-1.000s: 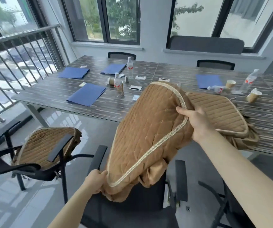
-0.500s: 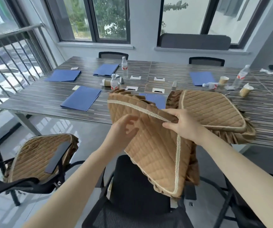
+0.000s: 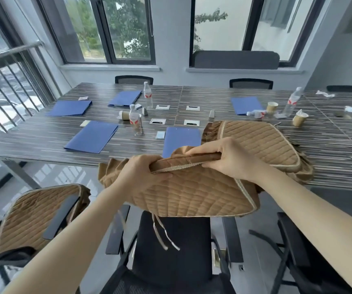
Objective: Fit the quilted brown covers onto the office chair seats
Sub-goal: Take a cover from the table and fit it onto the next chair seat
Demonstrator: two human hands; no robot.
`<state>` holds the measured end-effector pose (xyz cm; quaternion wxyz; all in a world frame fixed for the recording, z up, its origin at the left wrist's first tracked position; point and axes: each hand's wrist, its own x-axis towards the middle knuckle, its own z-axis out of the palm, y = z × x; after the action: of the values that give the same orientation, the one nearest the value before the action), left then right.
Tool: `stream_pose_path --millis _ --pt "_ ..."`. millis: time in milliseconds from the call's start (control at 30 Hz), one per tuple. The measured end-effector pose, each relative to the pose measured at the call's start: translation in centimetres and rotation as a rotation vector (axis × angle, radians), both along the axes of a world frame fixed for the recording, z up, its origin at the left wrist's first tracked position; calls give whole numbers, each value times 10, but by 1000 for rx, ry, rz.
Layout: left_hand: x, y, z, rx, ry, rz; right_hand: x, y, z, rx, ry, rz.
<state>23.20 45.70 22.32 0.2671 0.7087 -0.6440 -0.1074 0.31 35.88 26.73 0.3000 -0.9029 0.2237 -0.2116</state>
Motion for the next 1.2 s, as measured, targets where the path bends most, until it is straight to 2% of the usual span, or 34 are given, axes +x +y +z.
stream_pose_path --millis 67,167,267,400,567,667,767,833,933,1033,1200 --pt "1 1 -7 -21 85 30 4 -4 -2 -121 -11 -23" --pt "7 5 -19 -112 199 165 9 -12 -14 -453 -22 -181" --pt "20 11 -30 -177 297 297 6 -14 -28 -510 -140 -313" --pt "41 25 -33 -175 532 336 -12 -25 -54 -224 -318 -486" --pt "70 42 -29 -192 928 400 -36 -42 -102 325 -232 -719" --pt "80 49 -26 -250 1130 347 -48 -46 -118 668 -375 -781" --pt "82 52 -23 -281 1256 336 -61 -54 -140 876 -441 -822" --pt "84 52 -27 -288 1293 362 -65 -55 -147 986 -483 -763" --pt "86 48 -37 -299 1297 434 -61 -53 -139 1072 -624 -628" --pt "87 43 -56 -279 1299 580 -54 -54 -138 1003 -729 -656" --pt "87 35 -114 -314 1238 823 -49 -53 -162 940 -601 -738"
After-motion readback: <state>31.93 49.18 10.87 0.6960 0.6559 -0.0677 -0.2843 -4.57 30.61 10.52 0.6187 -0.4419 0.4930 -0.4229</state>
